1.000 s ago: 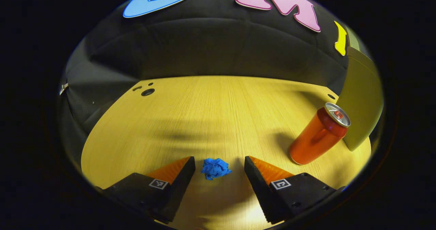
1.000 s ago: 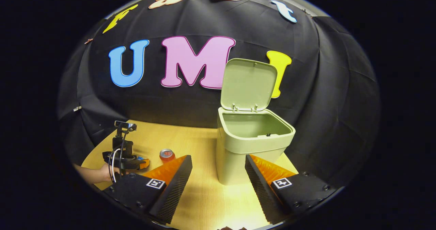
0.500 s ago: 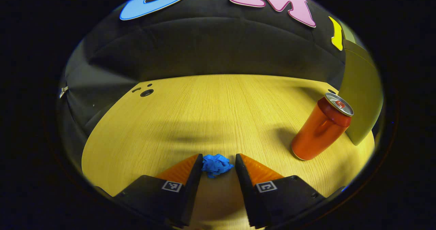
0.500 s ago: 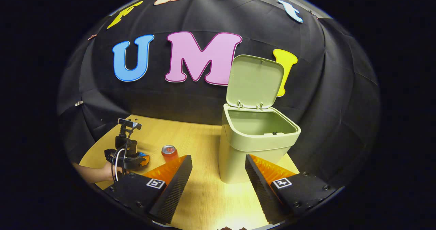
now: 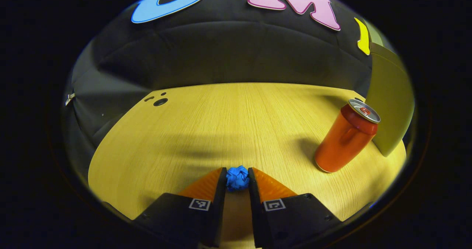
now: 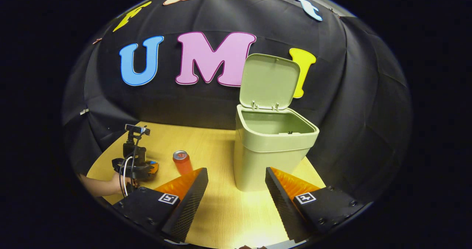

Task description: Press the lid of the desktop garbage bin to open it, pick up the crumpled paper on the desktop and throw it into the bin, then pick up the pop can on the desktop and drop it into the bin, and finally close the garbage bin lid.

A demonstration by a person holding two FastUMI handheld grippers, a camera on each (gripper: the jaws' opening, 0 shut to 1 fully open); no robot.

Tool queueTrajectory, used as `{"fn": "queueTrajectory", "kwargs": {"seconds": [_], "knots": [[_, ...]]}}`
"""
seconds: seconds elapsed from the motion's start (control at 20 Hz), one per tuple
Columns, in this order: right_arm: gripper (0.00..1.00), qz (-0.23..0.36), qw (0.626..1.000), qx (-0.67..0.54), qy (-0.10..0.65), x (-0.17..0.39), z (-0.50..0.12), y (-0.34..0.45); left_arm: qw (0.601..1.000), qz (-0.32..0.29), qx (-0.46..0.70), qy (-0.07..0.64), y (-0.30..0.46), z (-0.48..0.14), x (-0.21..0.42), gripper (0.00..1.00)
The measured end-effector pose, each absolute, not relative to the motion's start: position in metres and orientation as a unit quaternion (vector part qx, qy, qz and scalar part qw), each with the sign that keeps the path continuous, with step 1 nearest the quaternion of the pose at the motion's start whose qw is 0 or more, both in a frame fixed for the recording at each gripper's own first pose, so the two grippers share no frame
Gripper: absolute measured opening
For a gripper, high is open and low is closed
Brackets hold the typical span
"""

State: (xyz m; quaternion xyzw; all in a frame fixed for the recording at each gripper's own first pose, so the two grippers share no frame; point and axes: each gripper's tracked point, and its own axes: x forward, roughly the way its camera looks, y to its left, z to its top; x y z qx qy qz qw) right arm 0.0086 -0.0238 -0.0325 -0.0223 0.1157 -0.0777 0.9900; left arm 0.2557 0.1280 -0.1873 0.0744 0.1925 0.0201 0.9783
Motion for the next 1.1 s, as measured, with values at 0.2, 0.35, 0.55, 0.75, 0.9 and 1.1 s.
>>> {"fn": "queueTrajectory", "kwargs": {"seconds": [0.2,0.35,0.55,0.75,0.9,1.1], "knots": [[0.98,-0.085,0.99,-0.02,0.113,0.0,-0.035,-0.037,0.981,0.013,0.079,0.178,0.117,-0.169,0.249,0.35],[0.98,-0.089,0.99,-0.012,0.107,-0.005,-0.033,-0.048,0.984,0.009,0.084,0.156,0.103,-0.139,0.239,0.36],[0.98,-0.082,0.992,-0.01,0.099,-0.006,-0.028,-0.065,0.992,-0.017,0.066,0.104,0.067,-0.067,0.214,0.36],[0.98,-0.075,0.993,0.003,0.092,-0.007,-0.028,-0.087,0.996,-0.048,0.051,0.059,0.025,0.005,0.183,0.36],[0.98,-0.08,0.993,0.005,0.09,-0.007,-0.033,-0.109,0.995,-0.071,0.057,0.033,-0.013,0.04,0.16,0.36],[0.98,-0.087,0.993,0.022,0.082,-0.01,-0.035,-0.134,0.992,-0.118,0.048,0.017,-0.078,0.068,0.145,0.36]]}}
